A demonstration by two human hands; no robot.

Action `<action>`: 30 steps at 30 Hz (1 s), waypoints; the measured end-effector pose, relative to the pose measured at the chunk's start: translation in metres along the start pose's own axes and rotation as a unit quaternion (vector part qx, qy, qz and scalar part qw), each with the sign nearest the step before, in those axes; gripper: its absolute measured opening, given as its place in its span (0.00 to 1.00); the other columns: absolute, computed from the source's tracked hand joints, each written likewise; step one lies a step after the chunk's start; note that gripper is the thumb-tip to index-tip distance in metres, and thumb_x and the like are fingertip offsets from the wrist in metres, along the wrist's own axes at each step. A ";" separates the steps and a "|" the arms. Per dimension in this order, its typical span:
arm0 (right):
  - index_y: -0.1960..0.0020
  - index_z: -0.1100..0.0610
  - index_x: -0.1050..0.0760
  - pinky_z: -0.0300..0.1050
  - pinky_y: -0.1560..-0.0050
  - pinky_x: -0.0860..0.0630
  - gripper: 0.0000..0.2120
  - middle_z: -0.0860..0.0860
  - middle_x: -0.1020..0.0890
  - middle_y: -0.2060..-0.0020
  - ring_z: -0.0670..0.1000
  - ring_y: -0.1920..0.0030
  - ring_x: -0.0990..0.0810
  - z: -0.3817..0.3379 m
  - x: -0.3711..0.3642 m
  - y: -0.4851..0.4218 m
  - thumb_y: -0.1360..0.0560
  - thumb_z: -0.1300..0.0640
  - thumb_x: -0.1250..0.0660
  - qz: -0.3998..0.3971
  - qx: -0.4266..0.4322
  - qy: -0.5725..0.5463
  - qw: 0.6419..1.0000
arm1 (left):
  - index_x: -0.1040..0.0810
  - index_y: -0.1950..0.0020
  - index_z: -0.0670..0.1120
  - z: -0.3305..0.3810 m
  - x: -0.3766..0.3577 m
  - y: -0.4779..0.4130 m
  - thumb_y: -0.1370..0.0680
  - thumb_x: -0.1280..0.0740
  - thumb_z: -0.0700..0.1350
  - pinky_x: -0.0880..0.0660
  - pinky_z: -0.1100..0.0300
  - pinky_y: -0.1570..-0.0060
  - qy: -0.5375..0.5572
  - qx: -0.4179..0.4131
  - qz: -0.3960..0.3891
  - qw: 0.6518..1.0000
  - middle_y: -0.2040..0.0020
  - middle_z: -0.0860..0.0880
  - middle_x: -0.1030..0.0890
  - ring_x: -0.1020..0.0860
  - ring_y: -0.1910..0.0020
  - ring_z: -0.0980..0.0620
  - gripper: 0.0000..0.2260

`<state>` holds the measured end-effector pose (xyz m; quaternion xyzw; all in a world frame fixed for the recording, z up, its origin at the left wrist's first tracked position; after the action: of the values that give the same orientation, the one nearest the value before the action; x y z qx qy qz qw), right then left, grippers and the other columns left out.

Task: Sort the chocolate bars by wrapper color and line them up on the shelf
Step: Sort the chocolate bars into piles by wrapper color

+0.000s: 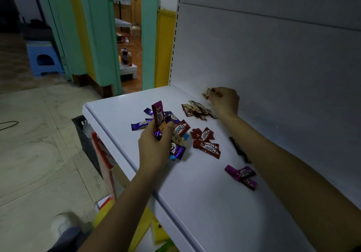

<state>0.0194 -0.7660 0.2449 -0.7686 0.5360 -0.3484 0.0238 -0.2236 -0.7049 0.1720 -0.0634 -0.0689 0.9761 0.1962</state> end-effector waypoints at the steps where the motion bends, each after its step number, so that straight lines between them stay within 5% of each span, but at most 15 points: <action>1: 0.55 0.61 0.17 0.40 0.60 0.25 0.10 0.55 0.15 0.60 0.50 0.62 0.20 -0.004 -0.005 -0.001 0.23 0.56 0.34 -0.006 0.048 0.044 0.998 | 0.24 0.50 0.54 0.000 -0.001 -0.001 0.21 0.35 0.48 0.19 0.54 0.54 0.000 -0.001 -0.004 1.000 0.50 0.47 0.18 0.18 0.53 0.52 0.02; 5: 0.46 0.56 0.18 0.43 0.58 0.23 0.12 0.53 0.15 0.57 0.50 0.61 0.19 0.009 -0.046 0.002 0.22 0.50 0.36 -0.124 0.114 0.160 0.973 | 0.24 0.49 0.53 0.000 -0.004 -0.002 0.21 0.35 0.47 0.19 0.53 0.53 0.011 -0.002 -0.023 1.000 0.51 0.49 0.17 0.17 0.54 0.53 0.02; 10: 0.35 0.53 0.25 0.51 0.42 0.25 0.20 0.56 0.20 0.40 0.57 0.44 0.21 0.023 -0.066 0.013 0.22 0.44 0.39 -0.217 0.121 0.241 0.938 | 0.24 0.49 0.54 -0.001 -0.005 -0.003 0.21 0.35 0.48 0.19 0.56 0.54 0.006 0.001 -0.037 0.999 0.50 0.49 0.17 0.17 0.53 0.54 0.02; 12: 0.36 0.56 0.24 0.45 0.43 0.26 0.19 0.54 0.20 0.40 0.54 0.44 0.21 0.007 -0.057 0.019 0.21 0.46 0.39 -0.188 0.137 0.175 0.957 | 0.24 0.46 0.51 -0.001 -0.006 -0.002 0.21 0.35 0.48 0.19 0.60 0.56 0.003 0.001 -0.044 0.999 0.49 0.48 0.18 0.17 0.54 0.55 0.05; 14: 0.44 0.57 0.20 0.41 0.49 0.27 0.18 0.54 0.18 0.51 0.49 0.51 0.21 -0.015 -0.047 0.035 0.21 0.45 0.39 -0.193 0.108 0.018 0.975 | 0.23 0.44 0.49 0.000 -0.007 -0.001 0.21 0.35 0.48 0.20 0.61 0.57 -0.005 0.001 -0.049 0.999 0.48 0.48 0.18 0.17 0.53 0.54 0.08; 16: 0.47 0.57 0.20 0.41 0.49 0.25 0.15 0.51 0.19 0.55 0.48 0.52 0.20 -0.039 -0.046 0.061 0.22 0.47 0.38 -0.271 0.070 -0.135 0.951 | 0.23 0.48 0.51 0.002 -0.007 0.001 0.21 0.34 0.48 0.20 0.63 0.57 -0.006 -0.007 -0.058 0.998 0.51 0.50 0.17 0.17 0.54 0.55 0.04; 20: 0.51 0.53 0.19 0.41 0.49 0.21 0.05 0.46 0.16 0.57 0.46 0.53 0.18 -0.066 -0.045 0.107 0.27 0.58 0.30 -0.368 0.102 -0.190 0.904 | 0.23 0.50 0.58 0.008 -0.009 0.005 0.21 0.35 0.48 0.21 0.55 0.52 -0.048 -0.046 -0.086 0.994 0.54 0.51 0.17 0.18 0.54 0.53 0.04; 26: 0.56 0.56 0.20 0.44 0.48 0.23 0.03 0.50 0.17 0.57 0.48 0.56 0.20 -0.034 -0.030 0.100 0.25 0.60 0.32 -0.269 -0.086 -0.282 0.917 | 0.21 0.45 0.47 0.009 -0.011 0.009 0.22 0.33 0.48 0.21 0.53 0.51 -0.081 -0.036 -0.101 0.991 0.53 0.48 0.16 0.18 0.53 0.51 0.08; 30: 0.53 0.57 0.19 0.35 0.62 0.22 0.03 0.52 0.17 0.55 0.47 0.62 0.20 -0.010 0.008 0.088 0.26 0.63 0.31 -0.216 -0.108 -0.229 0.943 | 0.23 0.51 0.50 0.011 -0.011 0.009 0.22 0.33 0.47 0.20 0.56 0.53 -0.093 -0.042 -0.103 0.989 0.53 0.49 0.17 0.18 0.54 0.53 0.02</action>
<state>-0.0561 -0.8069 0.2205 -0.9228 0.3719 -0.1000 -0.0130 -0.2184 -0.7188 0.1819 0.0273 -0.1337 0.9487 0.2853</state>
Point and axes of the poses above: each hand's wrist, its own y-axis away from the middle knuckle, its own x-axis out of the back of the hand, z = x × y, the point moved 8 cm from there along -y, towards the middle knuckle
